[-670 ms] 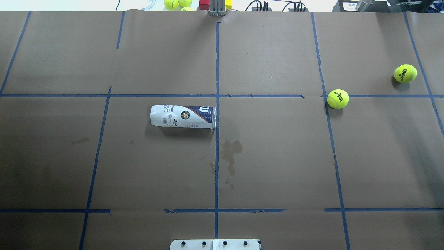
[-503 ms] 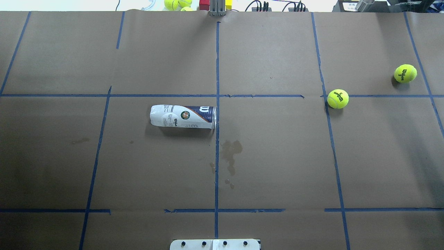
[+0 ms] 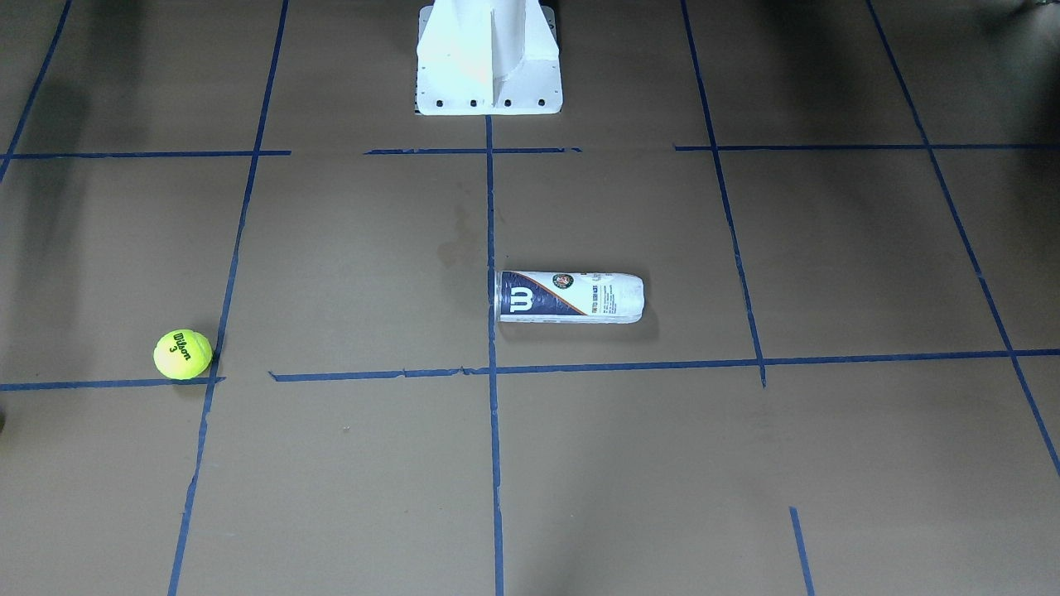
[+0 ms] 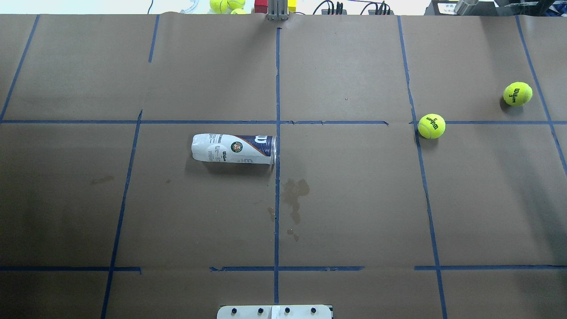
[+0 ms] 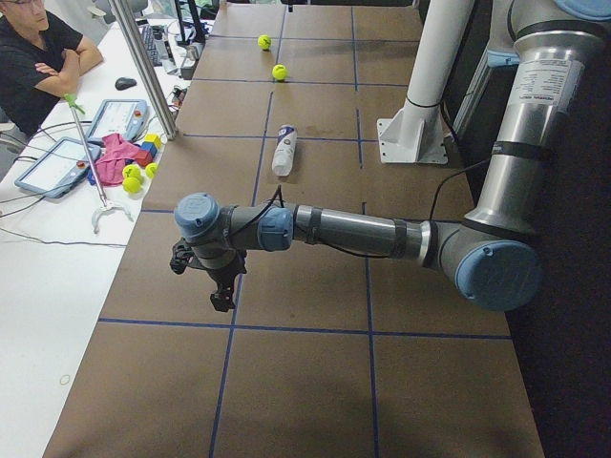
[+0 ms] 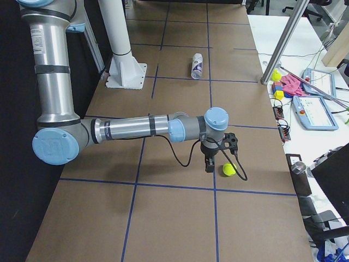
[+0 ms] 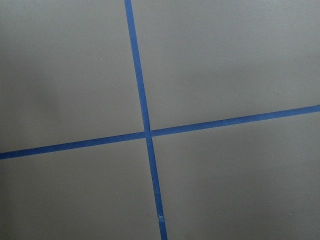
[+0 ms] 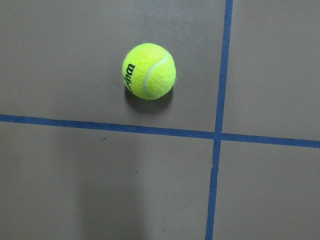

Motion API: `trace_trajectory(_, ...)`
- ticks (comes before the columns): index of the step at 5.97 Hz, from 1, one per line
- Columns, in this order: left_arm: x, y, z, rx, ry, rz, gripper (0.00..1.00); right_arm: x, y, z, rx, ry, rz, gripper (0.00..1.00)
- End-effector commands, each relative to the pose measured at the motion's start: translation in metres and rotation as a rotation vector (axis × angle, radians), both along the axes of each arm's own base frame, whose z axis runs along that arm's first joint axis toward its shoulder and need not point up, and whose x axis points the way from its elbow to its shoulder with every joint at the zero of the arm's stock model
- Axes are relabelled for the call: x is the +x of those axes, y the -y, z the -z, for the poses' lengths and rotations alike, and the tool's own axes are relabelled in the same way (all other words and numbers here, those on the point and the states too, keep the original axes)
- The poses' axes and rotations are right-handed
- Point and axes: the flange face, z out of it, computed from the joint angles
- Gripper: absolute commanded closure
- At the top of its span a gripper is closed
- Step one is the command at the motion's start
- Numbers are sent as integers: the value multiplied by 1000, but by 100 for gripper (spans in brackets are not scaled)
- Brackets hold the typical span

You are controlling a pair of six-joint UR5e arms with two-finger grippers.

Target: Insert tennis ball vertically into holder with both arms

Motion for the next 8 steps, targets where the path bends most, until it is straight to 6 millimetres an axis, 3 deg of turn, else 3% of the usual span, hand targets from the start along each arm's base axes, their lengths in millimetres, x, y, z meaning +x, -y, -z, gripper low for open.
trace_trajectory(1, 29, 0, 10, 24, 0, -52, 0, -1, -1, 13, 61, 13, 2, 0)
trace_trajectory(4, 34, 1, 20, 42, -10, -58, 0, -5, -17, 1, 109, 33, 21, 0)
trace_trajectory(5, 54, 4, 34, 73, -14, -95, 0, -9, -21, -2, 156, 43, 32, 0)
trace_trajectory(7, 96, 23, 87, 205, -33, -160, 0, -9, -26, -5, 153, 57, 36, 0)
trace_trajectory(8, 111, 24, 96, 287, -45, -188, 0, -11, -24, 1, 155, 75, 37, 0)
